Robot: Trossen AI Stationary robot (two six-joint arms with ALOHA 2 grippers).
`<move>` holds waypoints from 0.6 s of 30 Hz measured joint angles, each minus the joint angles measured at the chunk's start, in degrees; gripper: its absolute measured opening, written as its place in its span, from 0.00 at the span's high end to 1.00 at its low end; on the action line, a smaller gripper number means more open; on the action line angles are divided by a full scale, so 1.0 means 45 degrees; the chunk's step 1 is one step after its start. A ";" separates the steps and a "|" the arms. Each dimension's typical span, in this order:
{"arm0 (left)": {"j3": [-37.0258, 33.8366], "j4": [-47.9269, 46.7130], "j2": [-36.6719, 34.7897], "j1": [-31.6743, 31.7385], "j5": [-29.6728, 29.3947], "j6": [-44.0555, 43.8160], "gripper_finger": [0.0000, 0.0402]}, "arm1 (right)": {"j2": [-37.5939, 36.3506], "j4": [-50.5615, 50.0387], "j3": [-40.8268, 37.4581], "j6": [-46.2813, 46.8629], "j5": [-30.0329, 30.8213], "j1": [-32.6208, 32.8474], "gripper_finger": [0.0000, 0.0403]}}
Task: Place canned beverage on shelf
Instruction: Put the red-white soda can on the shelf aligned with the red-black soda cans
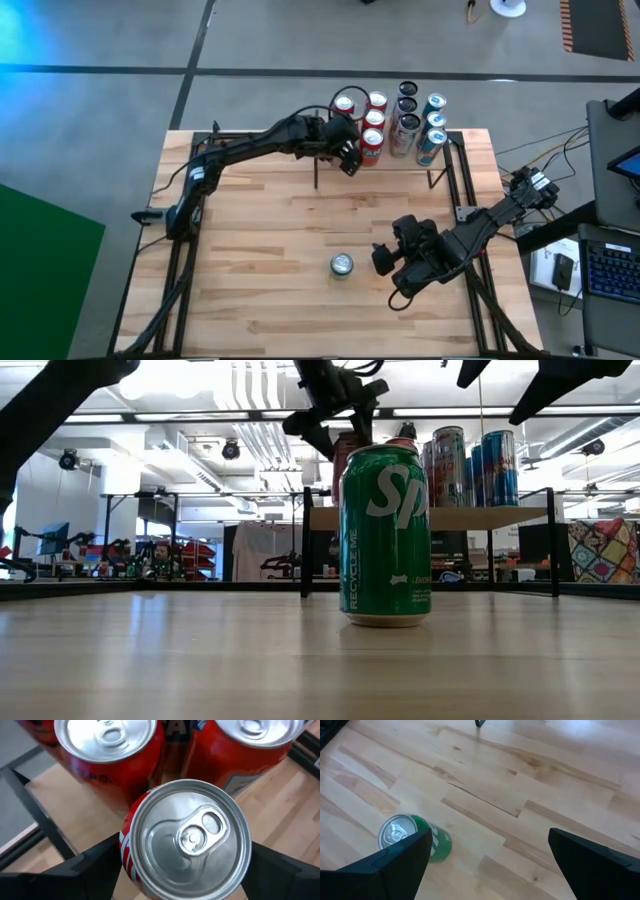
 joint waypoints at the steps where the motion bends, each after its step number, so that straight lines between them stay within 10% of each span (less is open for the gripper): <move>1: -0.0011 -0.0060 0.0000 0.0034 0.0000 -0.0008 0.19 | -0.0005 0.0005 0.0000 0.0000 0.0005 0.0000 0.04; 18: 0.0298 0.0048 -0.0007 0.0566 0.0204 0.0247 0.14 | 0.0044 0.0395 0.0000 0.0414 -0.0214 0.0165 0.04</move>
